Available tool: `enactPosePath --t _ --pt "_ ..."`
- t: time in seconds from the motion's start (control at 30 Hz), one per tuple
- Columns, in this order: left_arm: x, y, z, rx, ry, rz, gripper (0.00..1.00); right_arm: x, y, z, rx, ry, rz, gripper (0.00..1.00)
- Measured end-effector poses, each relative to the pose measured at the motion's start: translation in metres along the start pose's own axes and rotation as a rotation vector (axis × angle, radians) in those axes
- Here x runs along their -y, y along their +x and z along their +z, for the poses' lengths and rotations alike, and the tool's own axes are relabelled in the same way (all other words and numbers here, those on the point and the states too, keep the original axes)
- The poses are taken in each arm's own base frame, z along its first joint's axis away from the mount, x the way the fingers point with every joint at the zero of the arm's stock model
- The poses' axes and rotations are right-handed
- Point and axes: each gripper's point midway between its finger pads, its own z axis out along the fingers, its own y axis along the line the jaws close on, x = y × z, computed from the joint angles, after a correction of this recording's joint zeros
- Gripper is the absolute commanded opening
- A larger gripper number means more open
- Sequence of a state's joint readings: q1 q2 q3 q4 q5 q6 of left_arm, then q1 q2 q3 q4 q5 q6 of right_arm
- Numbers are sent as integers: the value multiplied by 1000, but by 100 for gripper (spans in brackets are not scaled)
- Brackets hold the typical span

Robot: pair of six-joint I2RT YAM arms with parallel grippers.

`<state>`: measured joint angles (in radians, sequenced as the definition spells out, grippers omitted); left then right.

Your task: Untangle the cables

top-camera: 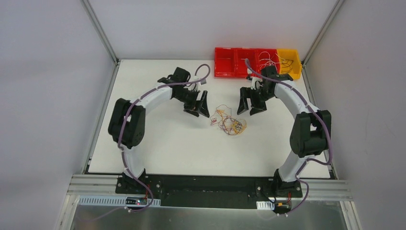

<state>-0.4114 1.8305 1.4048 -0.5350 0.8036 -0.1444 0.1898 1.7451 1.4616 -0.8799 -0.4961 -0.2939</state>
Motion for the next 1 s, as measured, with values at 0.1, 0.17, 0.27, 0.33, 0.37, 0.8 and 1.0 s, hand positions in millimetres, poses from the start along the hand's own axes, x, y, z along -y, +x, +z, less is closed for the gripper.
enactPosePath --t 0.1,0.17,0.27,0.33,0.37,0.8,1.0 --pt "-9 -1 37 -40 15 -40 83 3 21 19 -55 -1 56 81" --pt "-15 2 58 -63 21 -64 79 4 27 32 -67 0 71 80" --pt "-20 5 81 -82 25 -95 57 3 27 52 -81 5 75 73" --pt "-24 4 91 -83 25 -114 30 6 27 66 -87 13 78 66" --pt "-25 2 96 -81 26 -117 17 8 28 73 -93 20 80 61" --pt "-24 -43 -44 256 -14 -120 0 46 51 91 -133 187 54 0" --pt "-16 -73 -205 626 -164 0 0 62 59 80 -132 259 -17 0"
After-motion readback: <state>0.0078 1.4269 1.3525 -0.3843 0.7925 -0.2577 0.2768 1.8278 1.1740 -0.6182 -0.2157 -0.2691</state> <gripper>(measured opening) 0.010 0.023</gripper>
